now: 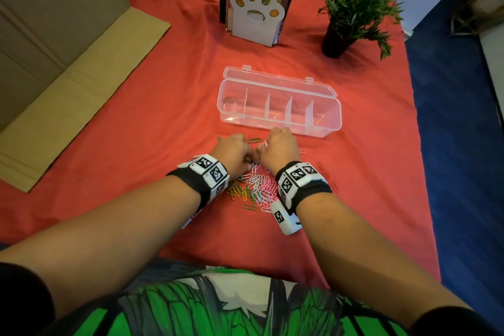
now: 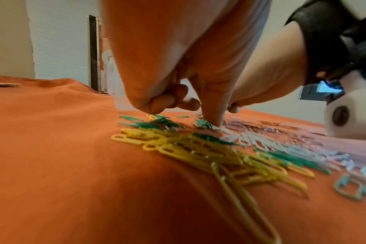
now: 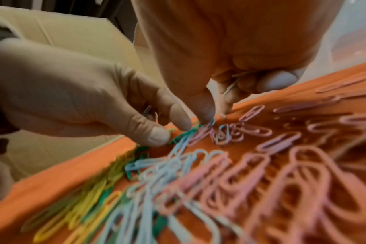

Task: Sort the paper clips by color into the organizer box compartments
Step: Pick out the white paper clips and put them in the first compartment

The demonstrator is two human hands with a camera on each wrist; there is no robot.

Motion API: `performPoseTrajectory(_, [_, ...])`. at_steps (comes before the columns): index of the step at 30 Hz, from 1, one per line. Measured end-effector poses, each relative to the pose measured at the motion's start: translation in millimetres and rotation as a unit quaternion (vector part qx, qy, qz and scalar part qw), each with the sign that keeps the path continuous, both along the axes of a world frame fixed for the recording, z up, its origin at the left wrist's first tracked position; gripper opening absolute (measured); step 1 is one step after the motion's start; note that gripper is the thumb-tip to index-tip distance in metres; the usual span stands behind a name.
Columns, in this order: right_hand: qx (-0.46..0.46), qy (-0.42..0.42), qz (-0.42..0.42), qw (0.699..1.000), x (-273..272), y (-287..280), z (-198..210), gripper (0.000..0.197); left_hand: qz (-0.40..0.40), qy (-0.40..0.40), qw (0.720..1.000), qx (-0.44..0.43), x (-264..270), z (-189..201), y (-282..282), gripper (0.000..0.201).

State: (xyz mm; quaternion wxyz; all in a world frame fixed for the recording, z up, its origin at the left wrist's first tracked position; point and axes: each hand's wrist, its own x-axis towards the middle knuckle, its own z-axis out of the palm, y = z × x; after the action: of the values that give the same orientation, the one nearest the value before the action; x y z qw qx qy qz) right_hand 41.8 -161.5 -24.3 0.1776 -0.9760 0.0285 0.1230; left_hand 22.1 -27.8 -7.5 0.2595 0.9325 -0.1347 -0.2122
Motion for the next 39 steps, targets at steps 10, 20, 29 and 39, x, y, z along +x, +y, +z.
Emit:
performPoseTrajectory(10, [0.215, 0.063, -0.103, 0.969, -12.4, -38.0, 3.5, 0.013, 0.023, -0.018, 0.999, -0.023, -1.7, -6.6, 14.3, 0.013])
performPoseTrajectory(20, [0.537, 0.174, -0.277, 0.778, -25.2, -49.6, 18.1, 0.024, 0.17, 0.161, 0.949, -0.211, -1.5, 9.3, 0.6, 0.021])
performPoseTrajectory(29, [0.597, 0.194, -0.278, 0.727, -35.1, -48.6, 19.2, 0.026, 0.331, 0.361, 0.783, -0.382, -8.9, 17.7, -9.8, 0.022])
performPoseTrajectory(39, [0.544, 0.166, -0.277, 0.774, -42.3, -50.3, 14.4, 0.016, 0.314, 0.345, 0.796, -0.386, -12.8, 13.9, -18.2, 0.034])
